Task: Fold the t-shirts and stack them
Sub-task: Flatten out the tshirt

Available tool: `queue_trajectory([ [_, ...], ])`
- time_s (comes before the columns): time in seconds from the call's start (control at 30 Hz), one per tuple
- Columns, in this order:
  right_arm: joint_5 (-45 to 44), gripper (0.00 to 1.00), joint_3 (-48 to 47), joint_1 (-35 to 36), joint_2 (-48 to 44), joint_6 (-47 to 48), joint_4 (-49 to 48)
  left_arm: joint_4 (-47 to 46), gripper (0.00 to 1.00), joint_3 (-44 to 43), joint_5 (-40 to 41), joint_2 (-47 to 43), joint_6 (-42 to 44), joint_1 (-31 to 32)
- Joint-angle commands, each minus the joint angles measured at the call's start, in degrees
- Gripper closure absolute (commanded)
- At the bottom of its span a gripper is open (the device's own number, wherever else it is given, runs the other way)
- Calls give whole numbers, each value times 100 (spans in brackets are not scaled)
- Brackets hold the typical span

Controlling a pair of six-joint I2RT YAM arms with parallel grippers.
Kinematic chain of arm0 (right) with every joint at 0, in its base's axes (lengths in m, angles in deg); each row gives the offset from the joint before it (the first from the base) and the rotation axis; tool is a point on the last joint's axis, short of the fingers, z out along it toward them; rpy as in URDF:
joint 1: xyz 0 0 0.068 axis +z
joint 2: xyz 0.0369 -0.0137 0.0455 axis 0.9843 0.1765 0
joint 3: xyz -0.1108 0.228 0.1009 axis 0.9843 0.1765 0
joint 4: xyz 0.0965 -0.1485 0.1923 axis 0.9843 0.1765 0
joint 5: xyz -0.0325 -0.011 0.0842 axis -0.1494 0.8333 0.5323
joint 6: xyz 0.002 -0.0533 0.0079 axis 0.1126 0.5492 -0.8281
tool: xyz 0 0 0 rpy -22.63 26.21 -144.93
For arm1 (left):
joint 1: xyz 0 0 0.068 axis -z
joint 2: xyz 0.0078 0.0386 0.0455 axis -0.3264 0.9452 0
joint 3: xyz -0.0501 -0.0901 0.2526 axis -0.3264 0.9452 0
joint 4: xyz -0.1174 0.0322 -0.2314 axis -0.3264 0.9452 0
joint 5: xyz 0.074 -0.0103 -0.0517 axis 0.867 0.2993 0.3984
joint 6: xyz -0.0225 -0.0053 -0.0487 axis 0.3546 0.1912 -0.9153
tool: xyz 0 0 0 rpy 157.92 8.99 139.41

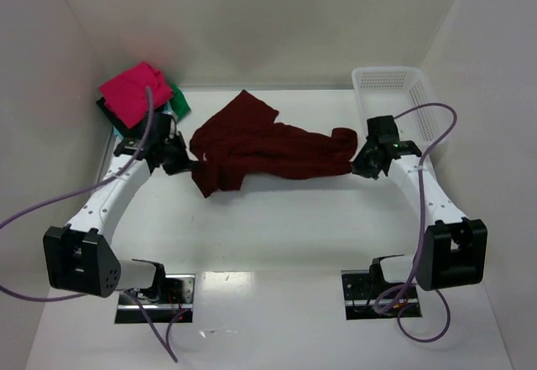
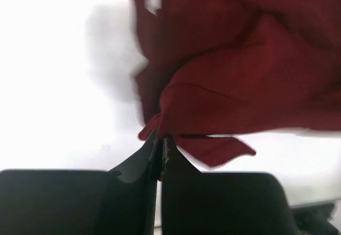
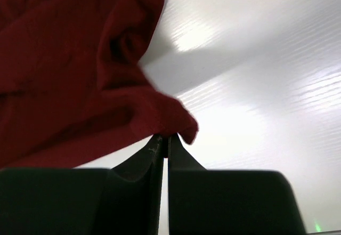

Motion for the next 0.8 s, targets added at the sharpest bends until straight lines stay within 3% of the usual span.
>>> queue_trajectory([
  [0.0,-46,99,-239,-427,-255,89,-153,551,100,-410,69,-14,1037,-1048],
  [0.2,-46,97,-239,-884,-536,97,-39,542,100,-1015,-71,144,1336,-1964],
  [0.33,-46,100,-431,-947,-537,150,-39,481,100,-1429,-396,311,1389,-1965],
  [0.77,85,100,-1855,-1202,-431,536,-574,586,100,-2791,-133,311,1495,-1965],
])
